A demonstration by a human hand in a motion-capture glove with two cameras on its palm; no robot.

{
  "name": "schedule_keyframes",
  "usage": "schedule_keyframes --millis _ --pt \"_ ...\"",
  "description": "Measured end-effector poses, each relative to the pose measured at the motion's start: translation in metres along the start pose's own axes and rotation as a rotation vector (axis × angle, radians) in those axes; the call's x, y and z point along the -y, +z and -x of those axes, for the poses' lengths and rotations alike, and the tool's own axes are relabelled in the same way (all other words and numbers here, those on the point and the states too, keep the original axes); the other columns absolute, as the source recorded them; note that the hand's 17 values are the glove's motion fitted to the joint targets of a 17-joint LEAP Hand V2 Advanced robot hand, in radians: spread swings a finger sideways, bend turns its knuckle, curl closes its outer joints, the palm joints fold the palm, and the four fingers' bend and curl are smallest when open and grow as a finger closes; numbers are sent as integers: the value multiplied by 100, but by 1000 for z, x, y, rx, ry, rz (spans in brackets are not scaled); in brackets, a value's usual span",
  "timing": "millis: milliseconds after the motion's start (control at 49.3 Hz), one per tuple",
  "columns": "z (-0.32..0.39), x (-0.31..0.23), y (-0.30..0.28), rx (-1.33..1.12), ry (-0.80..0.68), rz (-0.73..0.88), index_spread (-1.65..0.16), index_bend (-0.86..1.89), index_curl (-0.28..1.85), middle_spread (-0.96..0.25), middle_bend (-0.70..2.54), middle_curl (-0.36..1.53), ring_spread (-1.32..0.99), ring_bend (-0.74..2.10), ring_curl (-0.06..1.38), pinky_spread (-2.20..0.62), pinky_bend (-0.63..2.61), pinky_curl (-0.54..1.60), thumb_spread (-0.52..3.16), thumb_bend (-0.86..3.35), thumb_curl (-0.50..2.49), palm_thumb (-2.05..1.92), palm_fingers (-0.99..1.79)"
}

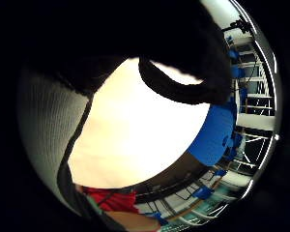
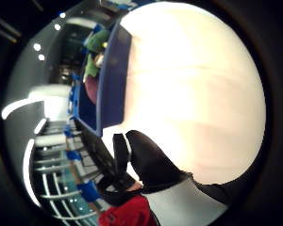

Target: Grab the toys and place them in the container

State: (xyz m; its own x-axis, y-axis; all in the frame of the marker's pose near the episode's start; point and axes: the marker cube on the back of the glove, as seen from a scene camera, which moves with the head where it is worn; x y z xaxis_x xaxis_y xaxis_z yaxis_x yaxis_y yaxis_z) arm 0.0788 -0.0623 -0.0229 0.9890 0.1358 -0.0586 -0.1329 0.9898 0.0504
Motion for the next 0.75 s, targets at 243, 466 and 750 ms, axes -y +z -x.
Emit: schedule_keyframes --millis 243,466,750 --pt "-28 -15 -17 -15 25 -5 -33 12 19 -4 13 22 5 18 28 15 107 34 101 -6 23 -7 -21" --pt "-43 -26 -34 -31 47 -19 -33 12 19 -4 13 22 5 19 29 14 106 33 102 -6 22 -7 -19" --pt "-53 -29 -45 -40 52 -40 -34 12 19 -5 14 22 4 19 30 14 103 33 102 -6 21 -7 -17"
